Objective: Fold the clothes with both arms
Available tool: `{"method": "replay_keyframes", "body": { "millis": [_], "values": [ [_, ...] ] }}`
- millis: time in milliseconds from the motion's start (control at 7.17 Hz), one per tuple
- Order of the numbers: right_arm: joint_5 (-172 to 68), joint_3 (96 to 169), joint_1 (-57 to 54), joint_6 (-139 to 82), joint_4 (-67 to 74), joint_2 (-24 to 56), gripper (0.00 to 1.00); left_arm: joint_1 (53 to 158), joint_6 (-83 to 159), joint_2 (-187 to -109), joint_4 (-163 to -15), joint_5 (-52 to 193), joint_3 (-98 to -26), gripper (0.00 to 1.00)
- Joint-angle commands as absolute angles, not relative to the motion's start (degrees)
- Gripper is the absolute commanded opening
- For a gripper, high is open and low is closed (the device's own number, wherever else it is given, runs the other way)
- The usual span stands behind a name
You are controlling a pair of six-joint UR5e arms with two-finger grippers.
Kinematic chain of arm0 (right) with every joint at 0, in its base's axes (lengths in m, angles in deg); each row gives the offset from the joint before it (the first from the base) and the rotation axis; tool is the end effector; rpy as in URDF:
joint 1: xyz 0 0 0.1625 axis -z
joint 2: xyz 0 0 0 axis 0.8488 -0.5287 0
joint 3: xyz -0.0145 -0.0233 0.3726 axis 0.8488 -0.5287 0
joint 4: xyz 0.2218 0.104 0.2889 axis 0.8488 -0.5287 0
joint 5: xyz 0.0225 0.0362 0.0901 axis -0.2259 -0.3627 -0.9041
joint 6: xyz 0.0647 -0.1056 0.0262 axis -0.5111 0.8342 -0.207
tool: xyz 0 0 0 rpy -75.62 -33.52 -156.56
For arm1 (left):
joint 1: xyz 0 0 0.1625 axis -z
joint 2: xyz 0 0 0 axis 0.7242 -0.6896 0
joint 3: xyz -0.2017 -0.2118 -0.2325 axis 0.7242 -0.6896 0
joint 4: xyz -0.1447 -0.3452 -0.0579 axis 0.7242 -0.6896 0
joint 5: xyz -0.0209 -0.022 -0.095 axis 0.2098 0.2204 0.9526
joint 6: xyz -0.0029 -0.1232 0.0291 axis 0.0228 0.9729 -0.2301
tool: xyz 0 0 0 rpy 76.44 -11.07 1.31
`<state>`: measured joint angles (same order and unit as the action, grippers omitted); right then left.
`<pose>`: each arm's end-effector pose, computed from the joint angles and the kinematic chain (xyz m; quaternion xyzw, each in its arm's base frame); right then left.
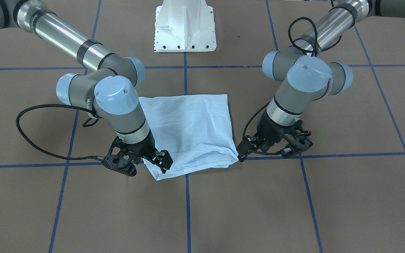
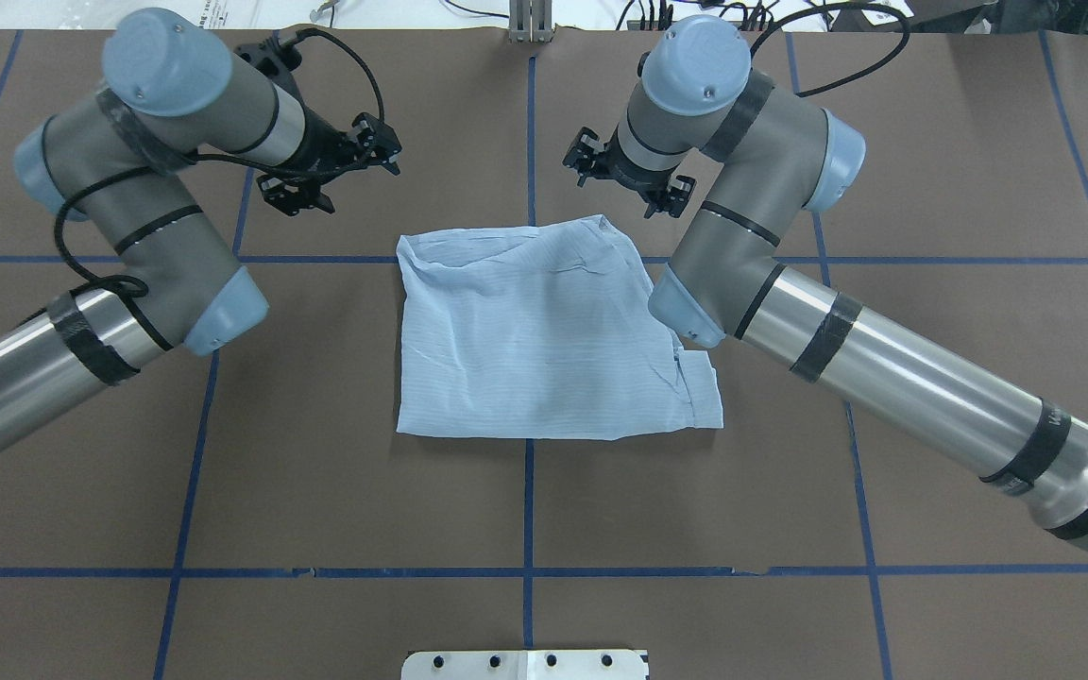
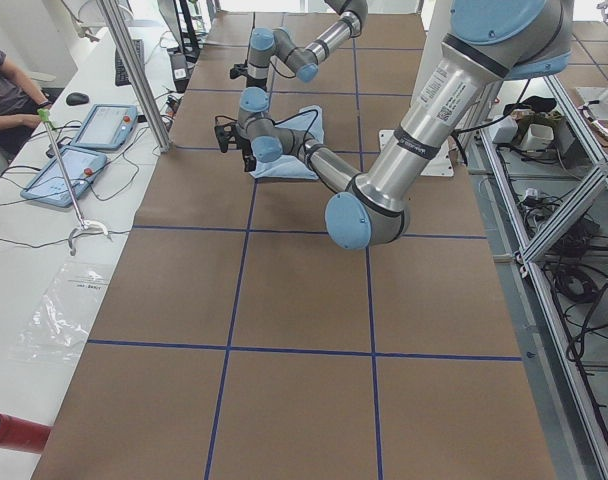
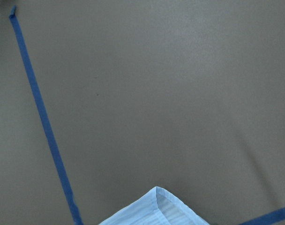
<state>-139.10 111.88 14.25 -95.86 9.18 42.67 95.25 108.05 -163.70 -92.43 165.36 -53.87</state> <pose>-0.4699 -0.5755 0.2496 0.0258 -0.4334 0.2230 0.8728 0.3875 -0.5609 0.2767 0.0362 0.5091 -0.2159 0.8324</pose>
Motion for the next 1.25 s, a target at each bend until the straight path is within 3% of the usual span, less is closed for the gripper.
{"method": "replay_keyframes", "body": {
  "millis": [0,139,697,976,1115],
  "values": [
    [-140.9,116.3,8.9,-81.2,4.8,37.6,1.0,101.0,91.1,-156.1,-92.5,168.0,-58.9,1.0],
    [-141.7,120.6,5.7,-69.4,1.1,32.8,1.0,103.9,83.0,-151.3,-92.5,168.2,-61.9,1.0],
    [-157.5,125.8,-13.7,-29.1,-1.0,12.5,1.0,119.7,47.0,-128.3,-93.1,175.5,-71.1,1.0],
    [-157.6,127.1,-20.1,-11.9,-0.2,1.2,1.0,124.7,44.4,-125.5,-93.3,175.4,-68.9,1.0],
    [-157.6,128.0,-20.6,-11.8,-0.1,1.8,1.0,124.7,44.4,-125.8,-93.3,175.0,-69.0,1.0]
  ]
}}
